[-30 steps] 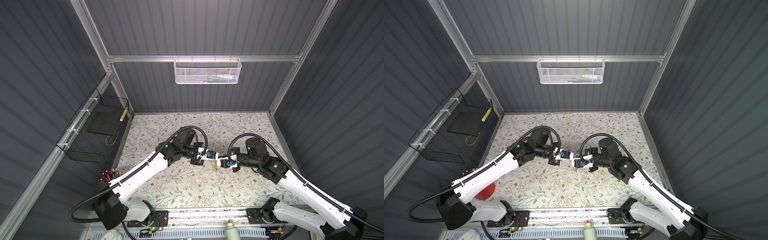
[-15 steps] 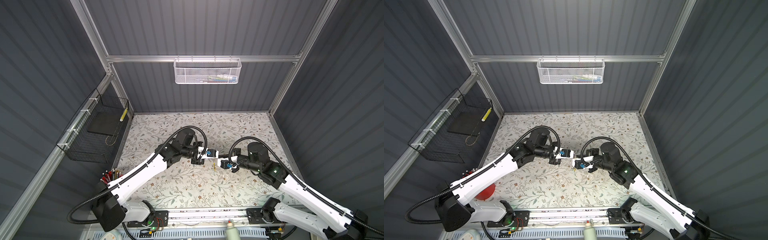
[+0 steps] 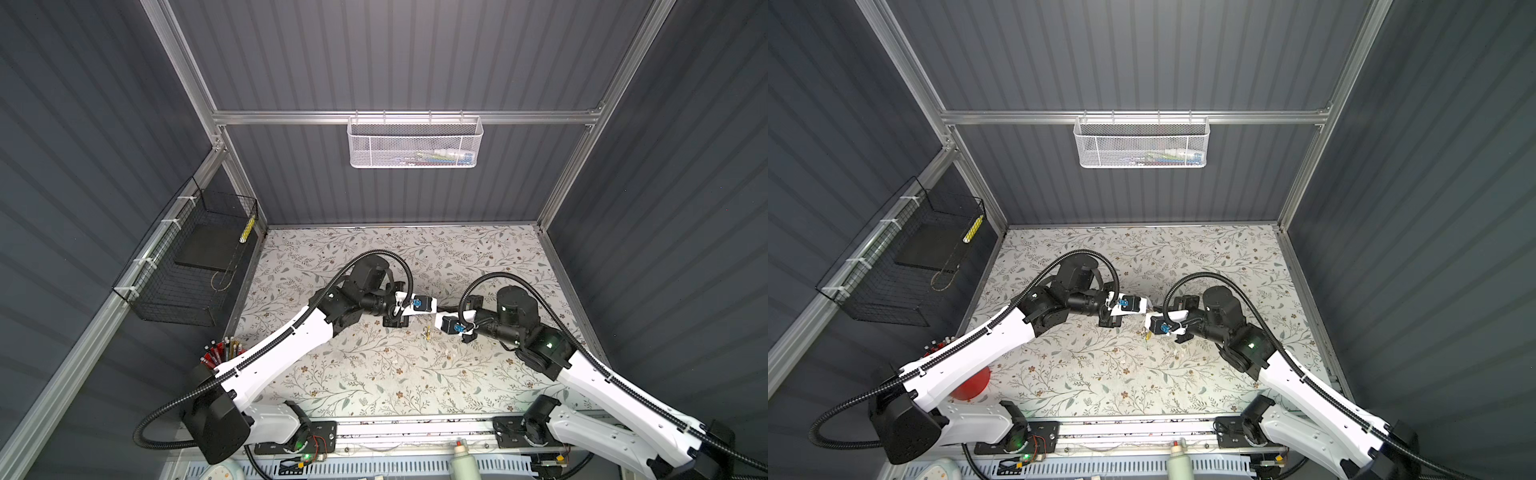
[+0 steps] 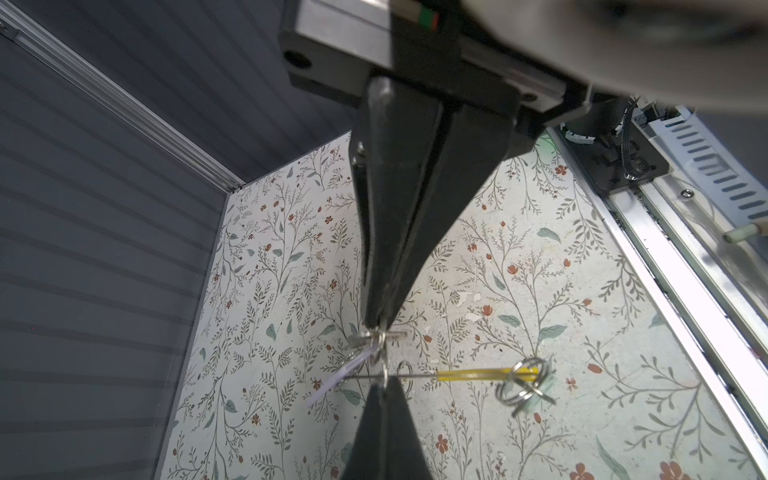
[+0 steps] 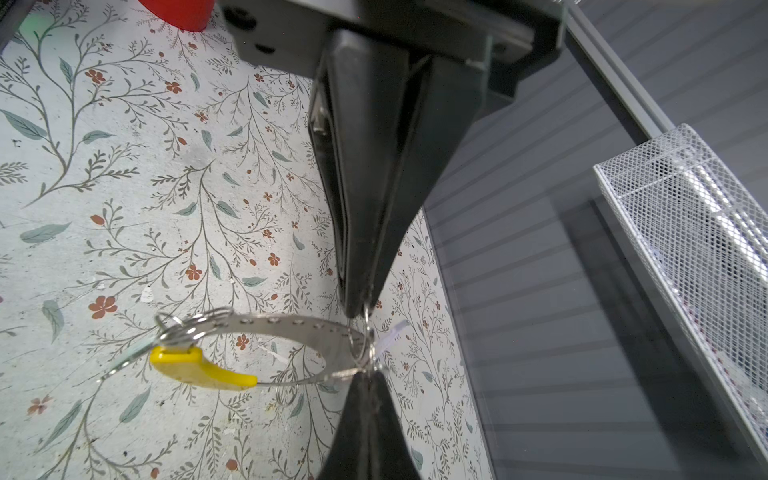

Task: Put the keys on the keyring

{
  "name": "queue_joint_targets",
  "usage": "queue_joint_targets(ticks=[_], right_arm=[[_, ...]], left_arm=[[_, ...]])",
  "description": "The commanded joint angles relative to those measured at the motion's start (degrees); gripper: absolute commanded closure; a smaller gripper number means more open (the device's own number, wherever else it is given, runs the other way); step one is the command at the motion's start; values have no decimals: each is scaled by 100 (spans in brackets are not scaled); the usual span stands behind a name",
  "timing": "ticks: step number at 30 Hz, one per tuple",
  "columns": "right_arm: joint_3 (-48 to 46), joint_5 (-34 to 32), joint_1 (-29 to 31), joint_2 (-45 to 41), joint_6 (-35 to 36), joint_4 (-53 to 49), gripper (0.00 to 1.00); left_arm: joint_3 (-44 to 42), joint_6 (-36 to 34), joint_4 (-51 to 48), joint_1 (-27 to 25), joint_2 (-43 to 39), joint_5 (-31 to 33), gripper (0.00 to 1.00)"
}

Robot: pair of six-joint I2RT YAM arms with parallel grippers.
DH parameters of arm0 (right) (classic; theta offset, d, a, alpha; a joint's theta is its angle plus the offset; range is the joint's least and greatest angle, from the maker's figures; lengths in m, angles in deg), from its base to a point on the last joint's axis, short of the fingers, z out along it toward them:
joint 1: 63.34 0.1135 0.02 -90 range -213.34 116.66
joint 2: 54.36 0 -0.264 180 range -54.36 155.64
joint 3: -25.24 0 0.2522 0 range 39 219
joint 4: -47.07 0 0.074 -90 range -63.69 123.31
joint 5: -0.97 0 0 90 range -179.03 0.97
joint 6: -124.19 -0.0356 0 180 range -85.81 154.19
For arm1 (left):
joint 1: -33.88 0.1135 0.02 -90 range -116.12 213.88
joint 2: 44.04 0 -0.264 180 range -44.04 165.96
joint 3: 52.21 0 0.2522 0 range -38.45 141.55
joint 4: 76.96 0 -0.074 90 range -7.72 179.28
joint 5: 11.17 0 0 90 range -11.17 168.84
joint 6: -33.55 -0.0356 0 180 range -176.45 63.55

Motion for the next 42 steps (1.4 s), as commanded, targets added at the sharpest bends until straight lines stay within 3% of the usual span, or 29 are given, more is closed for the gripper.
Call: queue_joint_targets(ticks=[1,8,25,34,42], right_arm=[[-139,-183,19,-59,198,-85,100],[-378,-285,104,-318,546,219,100],[-506,-396,112,-274,138,168,100],[-326,212,108,-54,150,119,100],[-342,-61,-5,-74,-324,159,100]], left_arm=[[17,137,111,39,-210,-304,100],[26,295,117,183,-157,-447,100],[17,328,154,285,-192,-544,100],[28,415,298,287,-99,-696,100],[47,258,106,345,-160,-486,100]])
